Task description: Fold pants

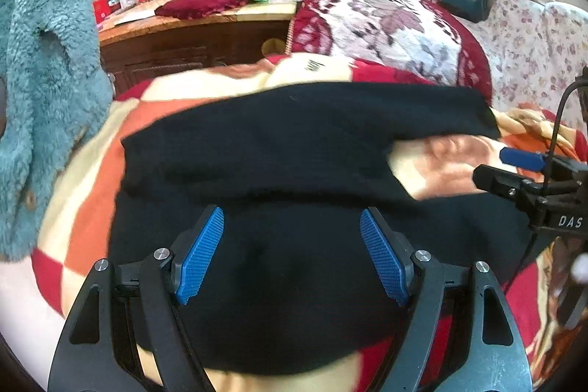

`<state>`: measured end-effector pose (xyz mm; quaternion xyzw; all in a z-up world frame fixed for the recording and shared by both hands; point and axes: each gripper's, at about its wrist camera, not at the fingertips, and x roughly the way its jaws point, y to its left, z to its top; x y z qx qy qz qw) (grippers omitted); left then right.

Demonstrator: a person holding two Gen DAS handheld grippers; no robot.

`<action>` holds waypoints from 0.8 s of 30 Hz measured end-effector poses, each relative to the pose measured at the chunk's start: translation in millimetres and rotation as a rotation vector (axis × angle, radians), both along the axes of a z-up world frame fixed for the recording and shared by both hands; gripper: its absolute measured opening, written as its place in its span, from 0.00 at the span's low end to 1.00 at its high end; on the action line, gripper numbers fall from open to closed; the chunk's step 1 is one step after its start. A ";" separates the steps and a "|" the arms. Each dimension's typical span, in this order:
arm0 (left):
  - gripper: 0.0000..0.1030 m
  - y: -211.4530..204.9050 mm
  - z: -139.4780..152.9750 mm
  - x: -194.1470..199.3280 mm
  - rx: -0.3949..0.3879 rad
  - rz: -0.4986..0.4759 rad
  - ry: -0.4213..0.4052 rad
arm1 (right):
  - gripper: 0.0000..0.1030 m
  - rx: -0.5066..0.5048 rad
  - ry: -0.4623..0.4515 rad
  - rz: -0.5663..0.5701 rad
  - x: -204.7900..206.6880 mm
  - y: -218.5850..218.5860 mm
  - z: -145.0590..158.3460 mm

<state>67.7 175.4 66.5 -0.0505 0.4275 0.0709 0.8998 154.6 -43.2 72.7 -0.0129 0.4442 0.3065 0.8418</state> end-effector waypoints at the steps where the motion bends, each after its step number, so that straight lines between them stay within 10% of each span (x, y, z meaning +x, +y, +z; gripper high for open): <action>1: 0.75 4.8 0.1 3.4 0.006 -0.004 -0.003 | 0.86 -0.004 -0.007 0.014 4.6 3.6 1.3; 24: 0.75 98.2 -16.1 123.9 0.135 -0.396 0.063 | 0.77 -0.148 -0.045 0.532 152.6 100.9 -5.1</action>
